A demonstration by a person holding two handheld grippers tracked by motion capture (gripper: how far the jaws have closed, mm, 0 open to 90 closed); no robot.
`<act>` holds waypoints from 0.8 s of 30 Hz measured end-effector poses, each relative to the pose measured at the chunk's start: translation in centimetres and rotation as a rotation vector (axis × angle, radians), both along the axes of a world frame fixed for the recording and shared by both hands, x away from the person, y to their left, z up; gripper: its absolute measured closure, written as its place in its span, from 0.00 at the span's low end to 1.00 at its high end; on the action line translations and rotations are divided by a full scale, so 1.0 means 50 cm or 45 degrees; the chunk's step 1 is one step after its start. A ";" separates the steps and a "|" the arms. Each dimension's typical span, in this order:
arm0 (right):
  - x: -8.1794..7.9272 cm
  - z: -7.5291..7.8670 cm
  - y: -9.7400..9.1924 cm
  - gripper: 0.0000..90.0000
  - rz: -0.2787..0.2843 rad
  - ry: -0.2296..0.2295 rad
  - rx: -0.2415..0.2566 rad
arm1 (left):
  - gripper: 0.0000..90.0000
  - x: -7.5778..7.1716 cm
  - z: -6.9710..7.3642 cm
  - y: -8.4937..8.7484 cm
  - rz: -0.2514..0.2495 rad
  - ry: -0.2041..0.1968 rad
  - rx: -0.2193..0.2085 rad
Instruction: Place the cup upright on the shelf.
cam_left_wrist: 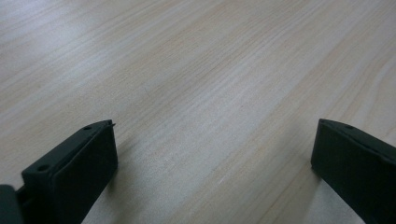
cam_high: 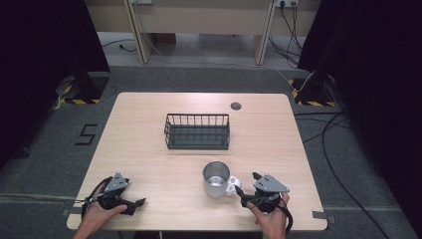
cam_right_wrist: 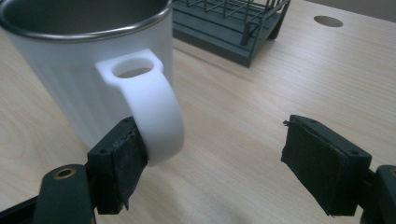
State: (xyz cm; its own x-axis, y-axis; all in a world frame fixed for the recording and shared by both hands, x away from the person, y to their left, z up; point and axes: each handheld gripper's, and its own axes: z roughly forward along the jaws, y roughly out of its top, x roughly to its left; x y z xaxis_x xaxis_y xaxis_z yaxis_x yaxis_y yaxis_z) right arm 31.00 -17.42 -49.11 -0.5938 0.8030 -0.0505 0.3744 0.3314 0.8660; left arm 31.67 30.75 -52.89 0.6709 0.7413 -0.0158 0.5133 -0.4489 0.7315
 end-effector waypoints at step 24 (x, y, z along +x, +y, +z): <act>0.036 0.001 -0.022 0.26 -0.041 -0.016 0.051 | 0.00 0.000 0.000 0.000 0.000 0.000 0.000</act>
State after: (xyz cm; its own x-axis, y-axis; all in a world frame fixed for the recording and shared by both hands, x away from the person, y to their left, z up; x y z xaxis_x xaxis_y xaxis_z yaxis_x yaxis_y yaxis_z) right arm 32.81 -18.54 -49.07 -0.5672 0.8232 -0.0251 0.3732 0.2840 0.8832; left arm 31.67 30.76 -52.89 0.6711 0.7412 -0.0159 0.5133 -0.4490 0.7314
